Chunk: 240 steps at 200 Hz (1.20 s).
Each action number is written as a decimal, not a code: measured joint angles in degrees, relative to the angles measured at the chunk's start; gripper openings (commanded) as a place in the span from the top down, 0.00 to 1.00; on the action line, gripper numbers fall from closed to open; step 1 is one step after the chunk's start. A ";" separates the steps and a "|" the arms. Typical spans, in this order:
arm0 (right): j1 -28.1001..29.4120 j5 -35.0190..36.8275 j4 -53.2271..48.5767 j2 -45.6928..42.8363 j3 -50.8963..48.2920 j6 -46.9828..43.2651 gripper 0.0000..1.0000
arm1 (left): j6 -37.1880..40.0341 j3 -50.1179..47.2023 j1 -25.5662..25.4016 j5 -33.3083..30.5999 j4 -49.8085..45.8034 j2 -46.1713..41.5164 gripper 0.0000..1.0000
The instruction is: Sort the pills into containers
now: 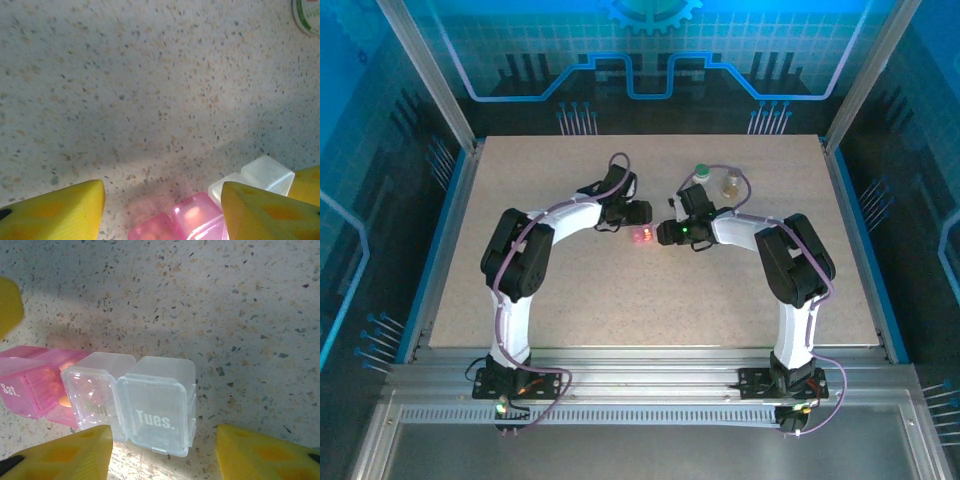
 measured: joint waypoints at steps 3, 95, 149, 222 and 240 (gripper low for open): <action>0.00 -0.02 0.02 0.02 0.00 0.04 0.43 | 0.04 -0.20 -0.09 0.00 0.00 0.00 0.36; -1.42 -2.78 2.51 0.04 -0.61 2.58 0.40 | 1.46 -2.38 -0.46 -0.28 -0.17 -0.07 0.36; -1.73 -2.73 1.16 0.17 2.73 2.51 0.40 | 2.51 -2.54 -0.46 -0.70 -0.31 -0.59 0.35; -1.70 -2.71 -0.33 3.34 5.79 1.68 0.40 | 2.75 -4.57 -0.46 -0.70 -0.31 -2.64 0.35; -1.73 -2.69 -0.72 3.67 5.79 1.68 0.40 | 2.75 -5.75 -0.48 -0.68 -0.31 -3.76 0.35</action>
